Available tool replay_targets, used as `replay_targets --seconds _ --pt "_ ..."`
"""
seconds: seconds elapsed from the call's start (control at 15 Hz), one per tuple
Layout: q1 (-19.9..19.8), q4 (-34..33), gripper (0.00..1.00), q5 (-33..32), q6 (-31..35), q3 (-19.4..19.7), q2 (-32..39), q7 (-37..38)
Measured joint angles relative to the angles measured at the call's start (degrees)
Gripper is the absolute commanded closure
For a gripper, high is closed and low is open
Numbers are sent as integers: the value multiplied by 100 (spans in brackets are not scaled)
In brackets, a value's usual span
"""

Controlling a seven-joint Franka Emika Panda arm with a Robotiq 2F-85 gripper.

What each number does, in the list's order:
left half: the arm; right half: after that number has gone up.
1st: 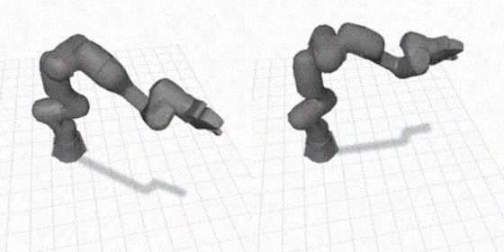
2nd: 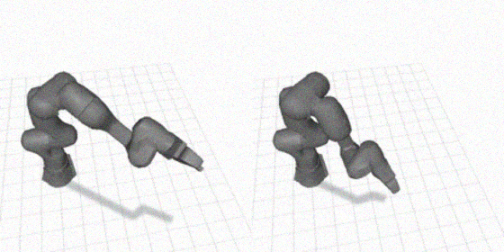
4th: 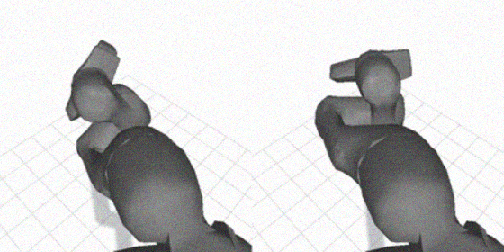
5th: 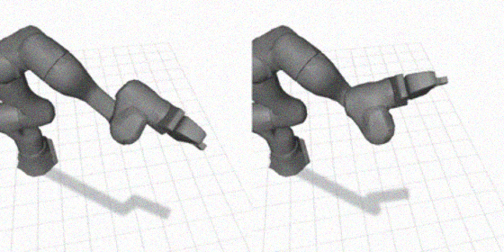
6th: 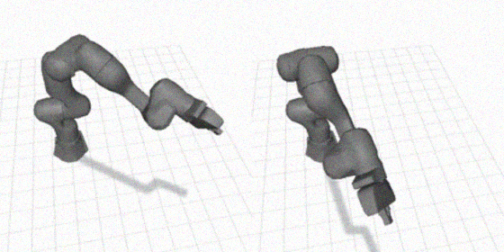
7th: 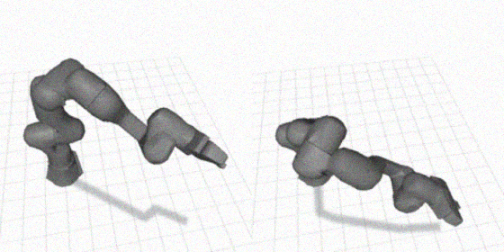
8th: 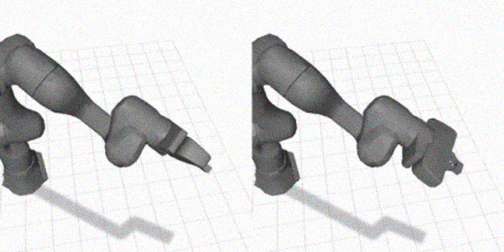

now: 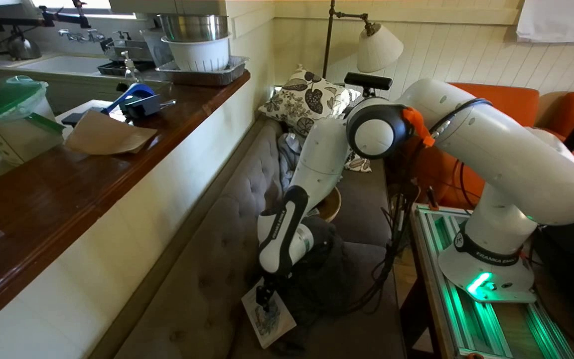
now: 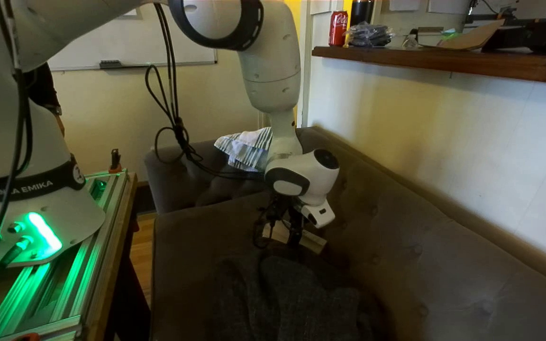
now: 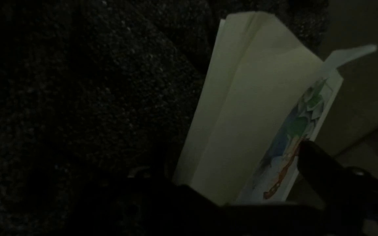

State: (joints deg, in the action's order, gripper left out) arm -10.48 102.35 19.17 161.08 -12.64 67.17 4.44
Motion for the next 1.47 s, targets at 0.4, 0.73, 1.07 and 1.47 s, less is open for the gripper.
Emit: replay_targets --seconds 0.4,0.73,1.07,1.47 --pt "55 -841 0 1 -444 132 534 163" --pt "228 -1447 0 2 -1152 375 803 509" --pt "-88 -1968 0 23 -1894 74 1081 -132" --pt "-695 -2440 34 185 -2634 -476 1408 -1160"
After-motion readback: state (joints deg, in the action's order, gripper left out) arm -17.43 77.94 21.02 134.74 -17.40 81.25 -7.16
